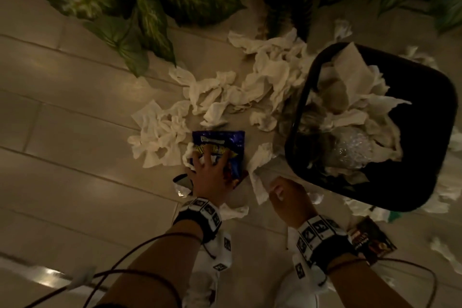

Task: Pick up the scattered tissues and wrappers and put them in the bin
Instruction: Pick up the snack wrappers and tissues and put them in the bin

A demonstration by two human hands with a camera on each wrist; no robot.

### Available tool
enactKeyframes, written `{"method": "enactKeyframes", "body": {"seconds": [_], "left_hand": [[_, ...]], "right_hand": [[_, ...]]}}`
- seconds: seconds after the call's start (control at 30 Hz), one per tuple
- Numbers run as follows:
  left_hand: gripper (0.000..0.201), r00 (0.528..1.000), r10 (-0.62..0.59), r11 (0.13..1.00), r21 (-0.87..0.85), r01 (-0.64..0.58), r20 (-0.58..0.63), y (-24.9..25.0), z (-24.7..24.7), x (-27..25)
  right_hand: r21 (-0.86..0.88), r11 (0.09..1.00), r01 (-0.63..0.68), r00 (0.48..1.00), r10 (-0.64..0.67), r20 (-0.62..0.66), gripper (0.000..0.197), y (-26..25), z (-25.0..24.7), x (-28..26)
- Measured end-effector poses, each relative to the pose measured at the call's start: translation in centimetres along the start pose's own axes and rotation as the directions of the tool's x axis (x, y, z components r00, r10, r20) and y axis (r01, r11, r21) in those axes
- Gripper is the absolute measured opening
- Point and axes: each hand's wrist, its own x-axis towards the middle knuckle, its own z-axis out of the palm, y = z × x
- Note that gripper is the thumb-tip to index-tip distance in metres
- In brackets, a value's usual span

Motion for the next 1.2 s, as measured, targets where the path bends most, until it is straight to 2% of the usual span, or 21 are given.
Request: {"method": "enactKeyframes", "body": {"seconds": [0.1, 0.2, 0.23, 0.3, 0.37, 0.43, 0.5, 0.53, 0.63, 0.73, 0.83, 0.9, 0.93, 1.0, 1.1, 1.13, 1.2], "left_hand": [[0.059, 0.998, 0.037, 0.998, 0.041, -0.039, 0.043, -0.9, -0.6, -0.1], [0.057, 0.993, 0.108, 0.994, -0.021, -0.107, 0.044, -2.1, -1.7, 0.0], [0.054, 0.992, 0.127, 0.988, -0.088, -0.125, 0.017, -2.2, -2.3, 0.0], [0.039, 0.982, 0.152, 0.95, -0.259, -0.177, -0.111, -2.4, -4.2, -0.1], [0.024, 0.958, 0.157, 0.876, -0.414, -0.247, -0.24, -2.6, -6.8, -0.5], [0.007, 0.953, 0.065, 0.83, -0.515, -0.216, -0.295, -3.4, -9.7, -0.8], [0.009, 0.949, -0.071, 0.843, -0.527, -0.109, -0.308, -5.1, -11.8, -0.3], [0.013, 0.943, -0.118, 0.861, -0.505, -0.059, -0.311, -6.2, -12.5, 0.2], [0.041, 0.938, -0.241, 0.878, -0.467, 0.101, -0.249, -8.5, -13.3, 2.1], [0.092, 0.955, -0.26, 0.893, -0.411, 0.182, -0.141, -9.4, -12.8, 3.7], [0.11, 0.972, -0.236, 0.912, -0.343, 0.224, 0.007, -10.4, -11.6, 5.3], [0.116, 0.953, -0.286, 0.912, -0.276, 0.303, 0.102, -11.0, -10.6, 6.4], [0.118, 0.941, -0.318, 0.913, -0.229, 0.337, 0.118, -11.4, -9.7, 6.8], [0.119, 0.932, -0.354, 0.911, -0.195, 0.363, 0.077, -11.4, -8.5, 7.1], [0.1, 0.925, -0.381, 0.908, -0.195, 0.372, -0.009, -10.2, -7.8, 6.5], [0.089, 0.926, -0.374, 0.915, -0.18, 0.361, -0.043, -9.7, -7.7, 6.2], [0.065, 0.939, -0.325, 0.941, -0.135, 0.309, -0.114, -9.5, -7.3, 5.8]], "right_hand": [[-0.007, 1.0, -0.019, 0.996, 0.018, -0.088, 0.021, -0.7, -0.2, 0.2], [-0.111, 0.993, 0.027, 0.998, -0.034, -0.061, 0.058, -2.4, 0.0, 0.1], [-0.176, 0.983, 0.043, 0.998, -0.049, -0.03, 0.071, -2.9, 0.1, 0.0], [-0.305, 0.949, 0.082, 0.996, -0.07, 0.052, 0.087, -3.7, 0.6, 0.1], [-0.392, 0.917, 0.074, 0.993, -0.032, 0.112, 0.093, -3.7, 1.4, 0.6], [-0.456, 0.887, 0.066, 0.99, -0.001, 0.141, 0.089, -3.2, 2.1, 1.5], [-0.498, 0.865, 0.06, 0.99, 0.014, 0.144, 0.077, -3.0, 2.5, 2.1], [-0.513, 0.854, 0.082, 0.993, -0.024, 0.118, 0.069, -3.0, 2.5, 2.3], [-0.588, 0.793, 0.158, 0.987, -0.134, 0.085, 0.042, -3.0, 2.1, 2.8], [-0.513, 0.821, 0.251, 0.958, -0.286, 0.01, 0.026, -3.0, 2.2, 2.4], [-0.375, 0.846, 0.38, 0.913, -0.409, 0.002, 0.02, -3.4, 3.4, 1.1], [-0.345, 0.841, 0.416, 0.909, -0.387, 0.154, 0.038, -3.2, 5.1, 0.2], [-0.363, 0.831, 0.422, 0.903, -0.348, 0.252, 0.047, -3.0, 6.0, -0.1], [-0.46, 0.749, 0.476, 0.869, -0.324, 0.373, 0.061, -2.8, 7.4, -0.4], [-0.483, 0.691, 0.539, 0.834, -0.358, 0.42, 0.074, -2.6, 8.9, -0.2], [-0.504, 0.677, 0.537, 0.835, -0.34, 0.433, 0.073, -2.6, 9.0, -0.1], [-0.52, 0.639, 0.567, 0.822, -0.405, 0.4, 0.052, -2.5, 9.4, 0.2]]}}
